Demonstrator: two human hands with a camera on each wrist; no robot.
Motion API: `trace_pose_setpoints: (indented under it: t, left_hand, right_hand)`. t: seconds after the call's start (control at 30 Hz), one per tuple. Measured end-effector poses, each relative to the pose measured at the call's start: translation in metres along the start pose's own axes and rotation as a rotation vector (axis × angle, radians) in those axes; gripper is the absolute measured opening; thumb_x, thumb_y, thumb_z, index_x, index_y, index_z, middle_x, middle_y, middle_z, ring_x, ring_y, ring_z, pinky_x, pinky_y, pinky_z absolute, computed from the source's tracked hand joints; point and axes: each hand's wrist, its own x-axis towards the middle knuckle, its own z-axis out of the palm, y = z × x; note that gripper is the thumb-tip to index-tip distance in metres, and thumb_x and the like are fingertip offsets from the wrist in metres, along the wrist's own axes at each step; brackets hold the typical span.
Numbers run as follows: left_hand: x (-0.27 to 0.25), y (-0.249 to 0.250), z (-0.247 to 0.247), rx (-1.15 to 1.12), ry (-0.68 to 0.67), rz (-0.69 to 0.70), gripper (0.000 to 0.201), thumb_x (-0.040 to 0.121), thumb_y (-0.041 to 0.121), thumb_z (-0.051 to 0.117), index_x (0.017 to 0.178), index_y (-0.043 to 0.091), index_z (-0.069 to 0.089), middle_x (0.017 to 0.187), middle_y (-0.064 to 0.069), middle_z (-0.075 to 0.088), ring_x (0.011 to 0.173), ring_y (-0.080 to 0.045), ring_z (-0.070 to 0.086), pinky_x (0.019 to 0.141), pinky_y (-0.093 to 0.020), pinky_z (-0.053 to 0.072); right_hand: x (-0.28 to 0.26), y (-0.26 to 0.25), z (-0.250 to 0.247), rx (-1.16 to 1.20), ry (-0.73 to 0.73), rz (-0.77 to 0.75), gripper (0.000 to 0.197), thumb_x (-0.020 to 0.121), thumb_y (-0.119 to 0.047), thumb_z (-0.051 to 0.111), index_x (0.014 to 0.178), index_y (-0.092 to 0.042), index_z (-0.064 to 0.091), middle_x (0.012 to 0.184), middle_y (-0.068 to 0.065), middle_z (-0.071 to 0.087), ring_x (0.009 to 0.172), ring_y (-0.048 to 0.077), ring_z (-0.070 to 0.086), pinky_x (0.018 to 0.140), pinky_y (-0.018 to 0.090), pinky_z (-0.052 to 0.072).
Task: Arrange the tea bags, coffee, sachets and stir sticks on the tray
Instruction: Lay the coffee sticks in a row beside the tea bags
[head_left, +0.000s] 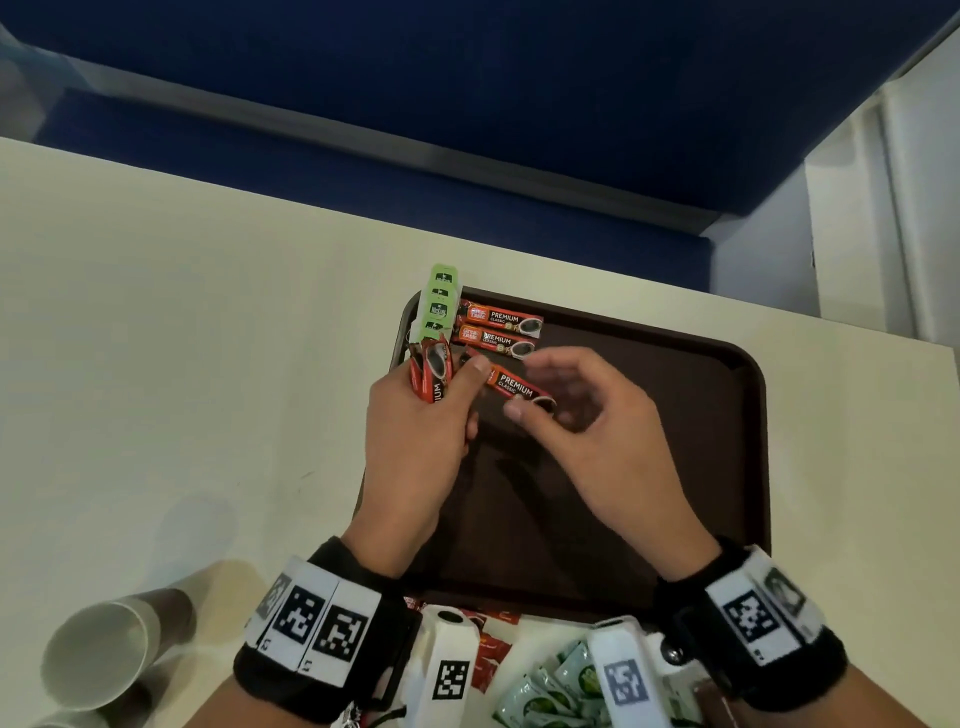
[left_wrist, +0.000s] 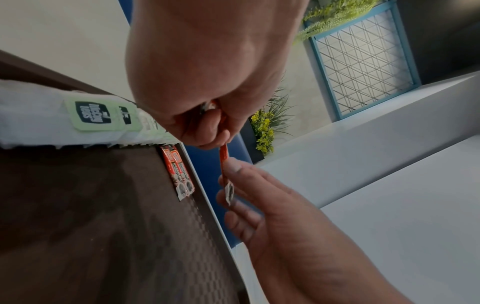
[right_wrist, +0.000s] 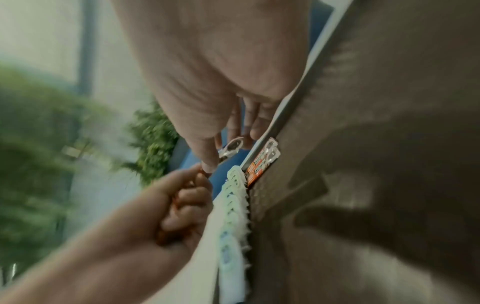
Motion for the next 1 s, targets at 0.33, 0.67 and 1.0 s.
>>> trace_pose_setpoints:
  t: [0.33, 0.67, 1.0]
  left_hand:
    - [0.001, -0.005, -0.015, 0.005, 0.084, -0.007, 0.016, 0.102, 0.038, 0.073, 0.109, 0.026, 0.079, 0.065, 0.0, 0.066, 0.057, -0.007, 0.06, 0.05, -0.018, 0.047]
    - [0.002, -0.008, -0.02, 0.006, 0.075, -0.022, 0.011, 0.101, 0.039, 0.074, 0.106, 0.03, 0.078, 0.064, 0.002, 0.066, 0.058, -0.009, 0.06, 0.054, -0.02, 0.05]
    - [0.005, -0.008, -0.02, 0.016, 0.079, -0.026, 0.008, 0.101, 0.039, 0.074, 0.102, 0.032, 0.078, 0.062, 0.002, 0.066, 0.057, -0.008, 0.06, 0.052, -0.021, 0.048]
  right_hand:
    - [0.046, 0.037, 0.023, -0.65, -0.005, -0.135, 0.028, 0.095, -0.032, 0.078, 0.122, -0.028, 0.072, 0.119, -0.008, 0.065, 0.114, 0.015, 0.05, 0.097, 0.038, 0.049]
    - [0.068, 0.041, 0.033, -0.801, -0.017, -0.187, 0.033, 0.094, -0.033, 0.079, 0.126, -0.026, 0.07, 0.127, -0.004, 0.065, 0.12, 0.02, 0.051, 0.101, 0.038, 0.048]
    - [0.071, 0.043, 0.038, -0.801, -0.018, -0.222, 0.028, 0.094, -0.033, 0.079, 0.12, -0.024, 0.073, 0.121, -0.003, 0.067, 0.116, 0.02, 0.052, 0.098, 0.038, 0.048]
